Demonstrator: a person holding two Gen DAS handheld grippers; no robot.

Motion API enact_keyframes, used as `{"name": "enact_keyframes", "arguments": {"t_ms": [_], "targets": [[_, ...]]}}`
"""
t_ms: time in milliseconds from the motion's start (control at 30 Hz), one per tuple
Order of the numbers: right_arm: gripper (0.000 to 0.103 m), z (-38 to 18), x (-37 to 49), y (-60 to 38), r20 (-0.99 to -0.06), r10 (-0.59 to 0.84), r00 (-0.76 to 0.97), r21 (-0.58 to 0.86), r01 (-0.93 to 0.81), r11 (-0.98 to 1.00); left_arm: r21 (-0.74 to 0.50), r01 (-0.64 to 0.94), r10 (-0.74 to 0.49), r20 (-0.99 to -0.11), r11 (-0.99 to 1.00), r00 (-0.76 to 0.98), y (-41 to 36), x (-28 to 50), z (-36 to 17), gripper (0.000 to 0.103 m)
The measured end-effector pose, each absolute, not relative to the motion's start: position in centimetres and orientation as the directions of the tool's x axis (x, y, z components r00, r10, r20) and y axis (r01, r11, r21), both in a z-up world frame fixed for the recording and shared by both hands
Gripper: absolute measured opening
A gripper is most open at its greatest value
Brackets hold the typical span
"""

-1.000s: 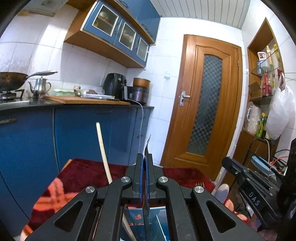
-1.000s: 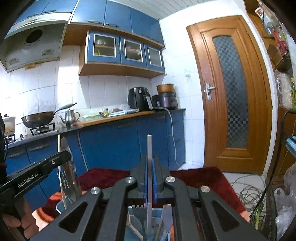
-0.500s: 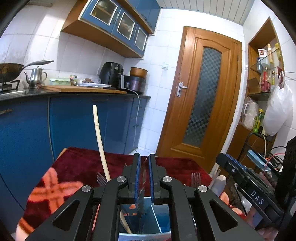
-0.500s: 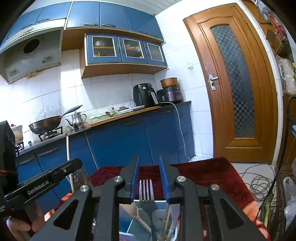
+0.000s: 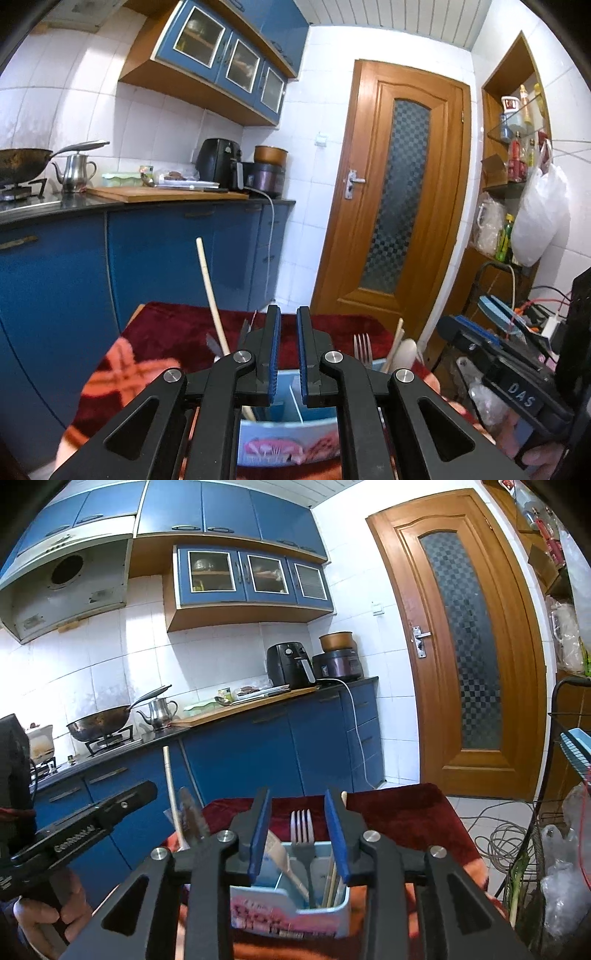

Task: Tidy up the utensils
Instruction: 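Lower the knife and chopstick into the holder, open both tools and withdraw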

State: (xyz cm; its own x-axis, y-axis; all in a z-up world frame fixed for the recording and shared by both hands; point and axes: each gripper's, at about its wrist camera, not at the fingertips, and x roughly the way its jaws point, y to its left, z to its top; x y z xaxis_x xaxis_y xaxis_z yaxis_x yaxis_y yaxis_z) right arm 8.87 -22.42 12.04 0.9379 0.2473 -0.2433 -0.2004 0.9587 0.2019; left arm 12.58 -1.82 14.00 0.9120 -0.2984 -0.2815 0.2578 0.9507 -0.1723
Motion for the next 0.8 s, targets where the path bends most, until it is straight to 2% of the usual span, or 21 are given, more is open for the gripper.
{"name": "enact_keyframes", "arguments": {"t_ms": [100, 233, 467, 567, 800], "targets": [[0.034, 12.3, 7.0, -22.0, -0.245, 0.260, 0.934, 0.198, -0.214, 0.957, -0.162, 0.247, -0.286, -0.296, 0.955, 0.911, -1.6, 11.5, 14.0, 0.008], [0.041, 12.7, 4.7, -21.5, -0.235, 0.269, 0.934, 0.188, -0.228, 0.956, -0.150, 0.239, -0.274, -0.290, 0.959, 0.917, -1.1, 9.6, 14.1, 0.008], [0.042, 12.8, 0.6, -21.0, -0.228, 0.256, 0.940, 0.162, -0.222, 0.961, -0.137, 0.217, -0.249, -0.300, 0.966, 0.921, -0.1, 5.7, 13.8, 0.008], [0.047, 12.3, -1.0, -21.1, -0.233, 0.255, 0.939, 0.166, -0.220, 0.961, -0.132, 0.205, -0.237, -0.313, 0.970, 0.919, 0.3, 4.4, 13.4, 0.009], [0.047, 10.1, -3.4, -21.2, -0.268, 0.239, 0.933, 0.154, -0.204, 0.967, -0.148, 0.182, -0.224, -0.352, 0.972, 0.909, 1.5, 1.8, 10.9, 0.010]]}}
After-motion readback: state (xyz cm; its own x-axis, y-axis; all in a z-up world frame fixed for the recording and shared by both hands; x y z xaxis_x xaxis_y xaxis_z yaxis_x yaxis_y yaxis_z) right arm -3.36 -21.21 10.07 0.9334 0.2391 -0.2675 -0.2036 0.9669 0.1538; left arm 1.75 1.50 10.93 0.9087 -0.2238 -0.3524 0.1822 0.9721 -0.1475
